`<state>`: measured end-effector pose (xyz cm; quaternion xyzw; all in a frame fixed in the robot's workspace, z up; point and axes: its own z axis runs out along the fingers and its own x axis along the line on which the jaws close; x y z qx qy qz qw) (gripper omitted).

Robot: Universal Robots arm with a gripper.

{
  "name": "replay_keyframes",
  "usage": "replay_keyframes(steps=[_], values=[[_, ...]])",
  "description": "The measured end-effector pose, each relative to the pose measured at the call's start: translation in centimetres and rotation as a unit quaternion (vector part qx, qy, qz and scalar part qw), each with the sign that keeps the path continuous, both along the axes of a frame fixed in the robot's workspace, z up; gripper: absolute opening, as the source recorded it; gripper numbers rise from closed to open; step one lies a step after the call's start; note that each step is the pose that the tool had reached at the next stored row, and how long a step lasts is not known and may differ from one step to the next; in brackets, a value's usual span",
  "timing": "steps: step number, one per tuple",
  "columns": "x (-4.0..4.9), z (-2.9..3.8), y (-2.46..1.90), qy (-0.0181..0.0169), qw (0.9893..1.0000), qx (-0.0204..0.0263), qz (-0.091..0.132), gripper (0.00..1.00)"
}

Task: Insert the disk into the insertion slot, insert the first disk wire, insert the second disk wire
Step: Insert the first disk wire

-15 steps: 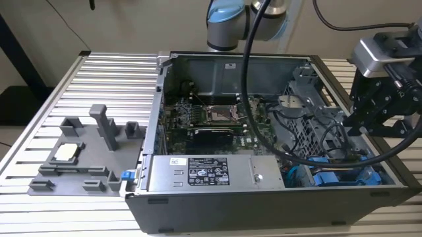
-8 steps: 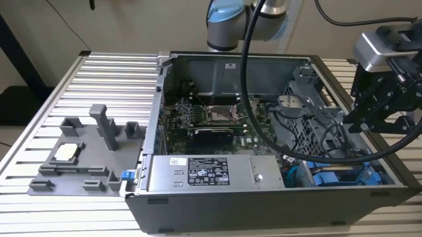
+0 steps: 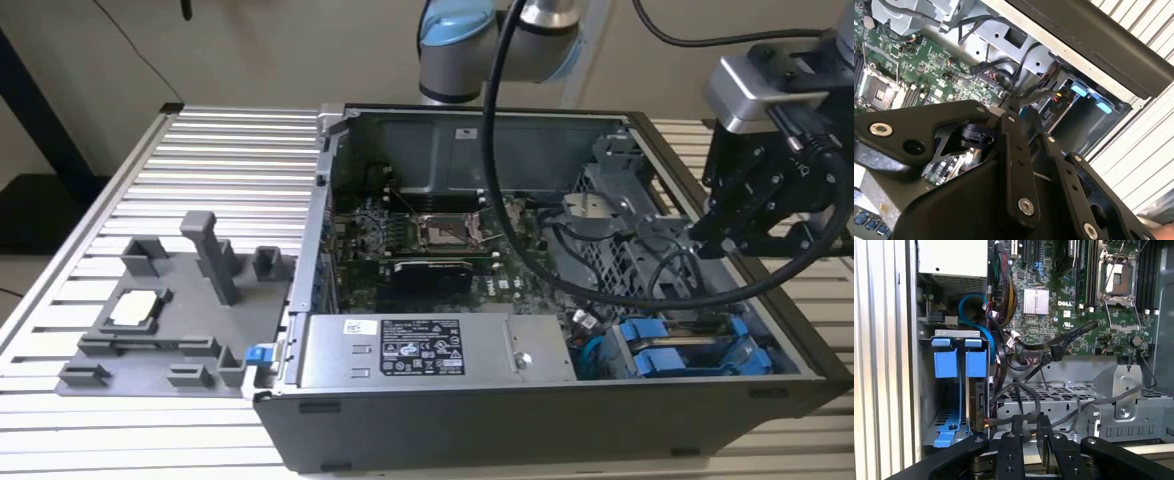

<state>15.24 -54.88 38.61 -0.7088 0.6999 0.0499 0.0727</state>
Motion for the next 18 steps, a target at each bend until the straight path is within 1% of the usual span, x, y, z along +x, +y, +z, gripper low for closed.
replay_keyframes(steps=[2, 3, 4, 9, 13, 15, 18], values=[[-0.02, 0.0, 0.7, 0.0, 1.0, -0.0001, 0.0, 0.27], [-0.05, -0.01, 0.94, 0.0, 1.0, 0.0, 0.001, 0.27], [-0.08, -0.02, 1.07, 0.0, 1.0, 0.0, 0.002, 0.27], [-0.42, -0.04, 1.28, 0.0, 0.9998, -0.0001, 0.02, 0.27], [-1.76, -0.05, 1.67, -0.0022, 0.9998, 0.0, 0.02, 0.27], [-2.44, -0.05, 1.75, -0.0033, 0.9998, -0.0001, 0.02, 0.27], [-2.89, -0.06, 1.77, -0.0039, 0.9997, -0.0001, 0.024, 0.27]])
